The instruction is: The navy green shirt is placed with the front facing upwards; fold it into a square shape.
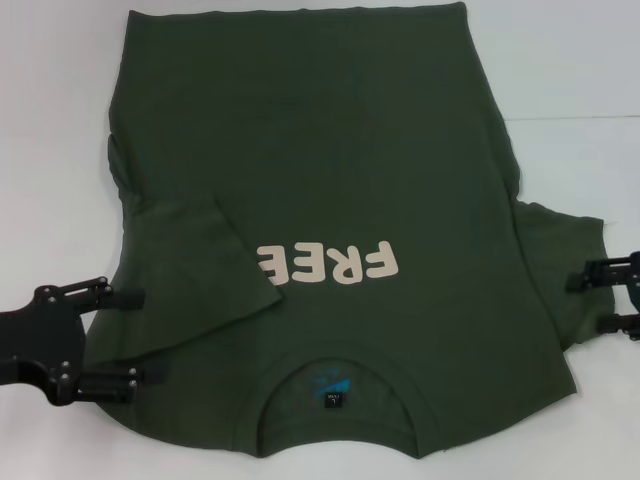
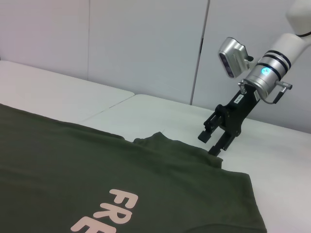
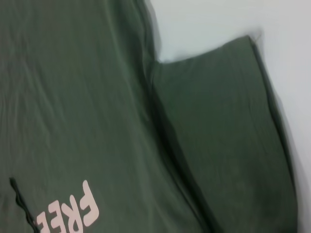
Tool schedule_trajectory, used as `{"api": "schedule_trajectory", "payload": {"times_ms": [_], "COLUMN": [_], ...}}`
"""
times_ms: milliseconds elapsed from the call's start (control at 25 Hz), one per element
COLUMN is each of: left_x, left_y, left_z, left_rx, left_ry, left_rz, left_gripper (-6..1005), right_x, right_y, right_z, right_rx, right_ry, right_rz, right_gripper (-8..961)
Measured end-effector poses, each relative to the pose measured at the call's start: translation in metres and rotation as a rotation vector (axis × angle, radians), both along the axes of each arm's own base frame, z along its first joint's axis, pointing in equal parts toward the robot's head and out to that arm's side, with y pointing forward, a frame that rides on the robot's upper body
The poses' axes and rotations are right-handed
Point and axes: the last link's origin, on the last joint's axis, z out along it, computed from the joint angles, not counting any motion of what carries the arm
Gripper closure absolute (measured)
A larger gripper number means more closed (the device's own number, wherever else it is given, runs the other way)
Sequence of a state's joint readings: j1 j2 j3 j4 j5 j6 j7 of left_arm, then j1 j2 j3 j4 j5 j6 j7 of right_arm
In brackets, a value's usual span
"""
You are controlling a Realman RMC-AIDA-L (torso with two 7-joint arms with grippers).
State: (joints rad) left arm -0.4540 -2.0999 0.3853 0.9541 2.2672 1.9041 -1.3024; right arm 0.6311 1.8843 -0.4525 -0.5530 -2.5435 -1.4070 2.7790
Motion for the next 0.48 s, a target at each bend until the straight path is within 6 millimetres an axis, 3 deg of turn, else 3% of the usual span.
{"api": "schedule_trajectory", "payload": {"times_ms": [480], "left_x": [0.0003], "left_y": [0.0009], "left_z": [0.0019], "left_rx": [0.005], "left_ry": [0.005], "left_rz": [-0.001], "left_gripper": [62], "right_x": [0.001], "right_y": [-0.0002], "right_z": [-0.0009], "right_rx": [-0.014], "right_ry": [-0.01], "right_rz": [-0.005], "right_gripper": [156]}}
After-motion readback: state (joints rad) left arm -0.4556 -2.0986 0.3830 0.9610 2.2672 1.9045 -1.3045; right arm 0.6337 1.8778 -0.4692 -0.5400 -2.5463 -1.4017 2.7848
